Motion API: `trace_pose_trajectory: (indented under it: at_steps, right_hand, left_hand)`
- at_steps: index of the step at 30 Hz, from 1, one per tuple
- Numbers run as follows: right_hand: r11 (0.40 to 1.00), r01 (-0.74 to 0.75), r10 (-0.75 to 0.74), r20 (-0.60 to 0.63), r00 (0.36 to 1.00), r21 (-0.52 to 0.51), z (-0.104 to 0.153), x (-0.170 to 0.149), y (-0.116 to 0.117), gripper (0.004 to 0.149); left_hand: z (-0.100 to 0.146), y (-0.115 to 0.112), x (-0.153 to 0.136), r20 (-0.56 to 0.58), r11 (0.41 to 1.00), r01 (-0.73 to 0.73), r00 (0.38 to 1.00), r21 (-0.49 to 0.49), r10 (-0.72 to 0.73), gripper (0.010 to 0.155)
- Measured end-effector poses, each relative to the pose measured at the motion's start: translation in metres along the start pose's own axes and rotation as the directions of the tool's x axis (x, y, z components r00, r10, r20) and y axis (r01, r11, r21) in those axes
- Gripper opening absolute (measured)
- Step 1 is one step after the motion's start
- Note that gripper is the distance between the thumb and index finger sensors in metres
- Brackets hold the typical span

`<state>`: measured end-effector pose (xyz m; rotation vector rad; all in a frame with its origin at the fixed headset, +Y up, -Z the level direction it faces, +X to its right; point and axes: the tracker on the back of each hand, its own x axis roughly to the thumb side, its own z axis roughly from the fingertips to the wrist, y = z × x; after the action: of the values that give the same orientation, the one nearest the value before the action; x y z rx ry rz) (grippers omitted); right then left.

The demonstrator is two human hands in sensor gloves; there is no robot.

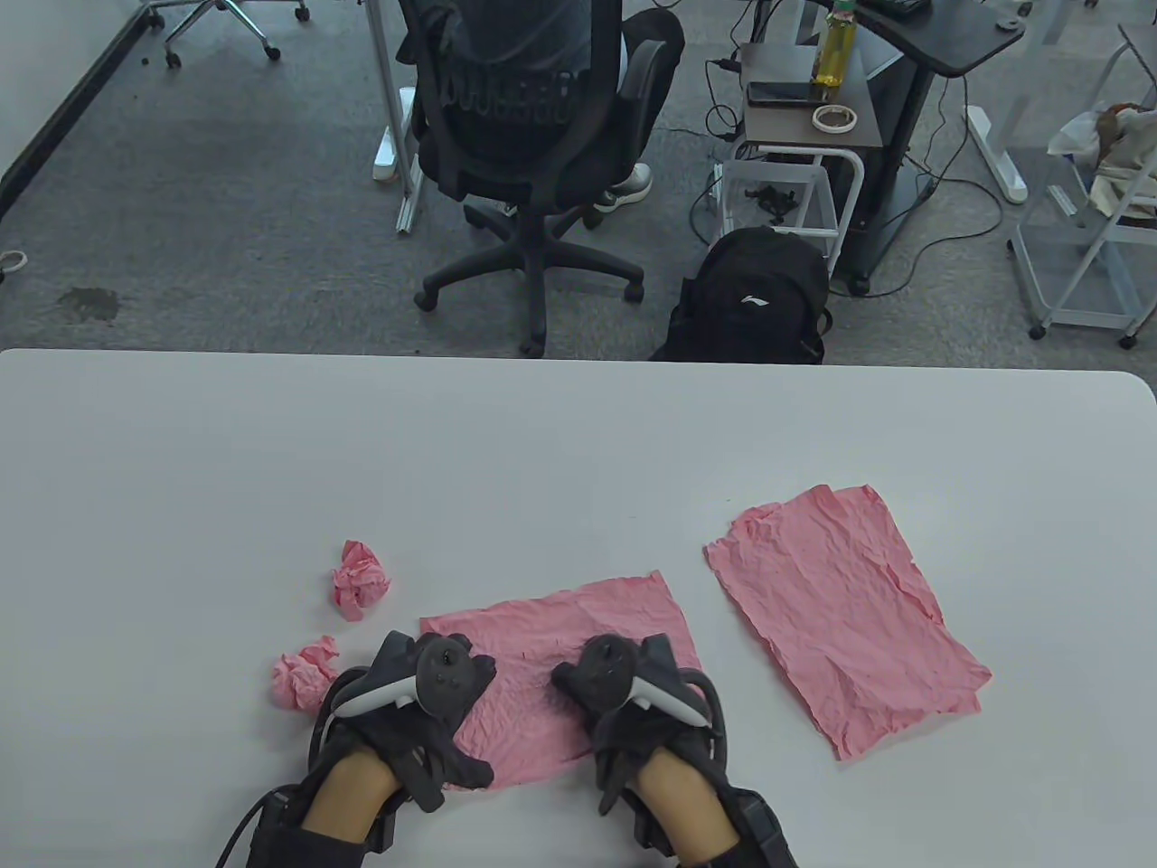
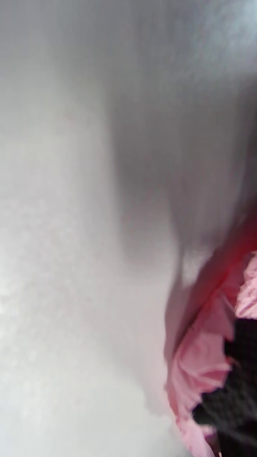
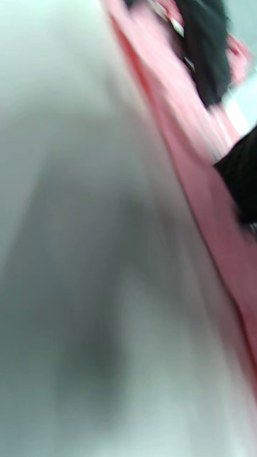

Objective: Flatten crumpled papers and stack

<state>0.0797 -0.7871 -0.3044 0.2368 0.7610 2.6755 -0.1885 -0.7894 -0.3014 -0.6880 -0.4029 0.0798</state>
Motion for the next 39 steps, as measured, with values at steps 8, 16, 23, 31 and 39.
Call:
trace_pose_trajectory:
  at_steps: [8,16,23,31,39]
  right_hand:
    - [0.997,-0.004,-0.005,-0.126,0.992,-0.071,0.014,-0.033,-0.02,0.07]
    - [0.974,-0.196,0.222,0.317,0.922,-0.113,0.014,0.075,0.022,0.063]
    - [0.996,-0.044,0.036,0.101,0.994,0.076,0.005,0.031,0.015,0.067]
    - [1.0,-0.006,0.001,-0.148,0.989,-0.028,0.016,-0.034,-0.016,0.069]
    - [0.979,-0.15,0.144,-0.054,0.988,-0.138,0.023,-0.005,-0.022,0.065]
  left_hand:
    - [0.001,-0.001,-0.001,0.017,1.0,-0.006,1.0,-0.009,0.007,0.112]
    - [-0.001,-0.003,0.003,0.05,1.0,0.001,0.999,-0.03,0.0,0.117]
    - [0.0,-0.003,0.002,0.045,0.999,-0.007,0.999,-0.032,0.008,0.118]
    - [0.001,-0.003,-0.001,0.031,1.0,-0.017,0.999,-0.02,0.017,0.115]
    - [0.003,-0.003,-0.001,0.028,0.999,-0.004,1.0,-0.033,0.005,0.116]
